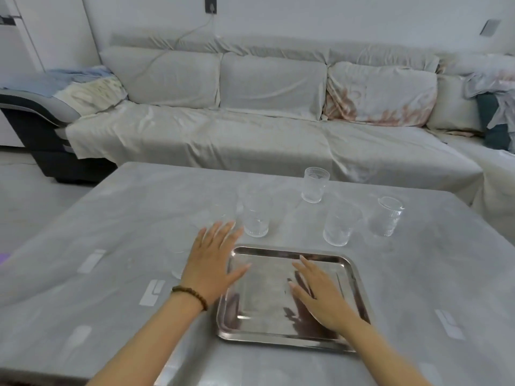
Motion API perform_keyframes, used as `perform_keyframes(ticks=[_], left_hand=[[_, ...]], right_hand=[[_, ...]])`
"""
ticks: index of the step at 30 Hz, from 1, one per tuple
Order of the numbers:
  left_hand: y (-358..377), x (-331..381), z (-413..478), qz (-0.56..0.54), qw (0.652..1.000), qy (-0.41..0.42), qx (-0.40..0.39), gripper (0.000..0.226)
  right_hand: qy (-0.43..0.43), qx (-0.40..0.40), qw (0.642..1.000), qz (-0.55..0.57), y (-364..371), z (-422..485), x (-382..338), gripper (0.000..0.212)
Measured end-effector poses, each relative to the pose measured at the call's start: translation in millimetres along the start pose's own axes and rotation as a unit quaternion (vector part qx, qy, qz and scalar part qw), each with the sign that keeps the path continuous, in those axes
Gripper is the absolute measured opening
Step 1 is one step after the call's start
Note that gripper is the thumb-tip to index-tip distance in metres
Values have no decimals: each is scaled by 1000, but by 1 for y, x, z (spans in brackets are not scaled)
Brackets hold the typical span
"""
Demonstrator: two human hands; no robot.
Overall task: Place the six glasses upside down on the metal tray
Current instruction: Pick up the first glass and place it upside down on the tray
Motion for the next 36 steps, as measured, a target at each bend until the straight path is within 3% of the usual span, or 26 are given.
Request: perform_keyframes(ticks=[2, 5, 10, 13, 17, 20, 22, 26, 29, 31, 33, 36], left_hand=[[-17, -32, 2, 24, 998, -63, 0, 83], [-21, -66, -1, 21, 983, -169, -67, 95], [-16, -84, -6, -143, 961, -224, -80, 90], [-20, -83, -8, -226, 942, -246, -28, 87], [-45, -71, 0, -409, 873, -245, 105, 85], [-60, -47, 8, -516, 827, -207, 87, 80], [-56, -29, 7, -540, 818, -179, 82, 69], [-31, -3, 3, -557, 813, -158, 59, 83], [-10, 2, 3, -574, 805, -147, 11, 104], [3, -5, -1, -563, 811, -157, -15, 104], [23, -17, -10, -512, 836, -193, -44, 85], [56, -32, -24, -309, 922, -209, -102, 57]], right_hand=[[-18, -9, 999, 50, 7, 11, -24, 55], [-31, -32, 992, 121, 22, 24, -57, 55], [-33, -50, 972, 229, 43, 37, -96, 52], [1, -43, 952, 302, 46, 40, -112, 53], [70, -65, 863, 496, 37, 43, -129, 53], [66, -91, 779, 617, 23, 47, -136, 54], [55, -91, 752, 650, 13, 48, -137, 59], [47, -49, 776, 627, 3, 45, -121, 63], [59, 24, 783, 619, -4, 42, -102, 73], [65, 85, 805, 583, -13, 43, -91, 81], [66, 139, 850, 503, -22, 46, -79, 80], [38, 156, 911, 380, -28, 49, -68, 79]])
Point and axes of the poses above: each hand's wrist, its own z-axis towards the middle knuckle, its own y-axis out of the palm, x = y × z, the point moved 1 cm from there along z, towards the middle knuckle
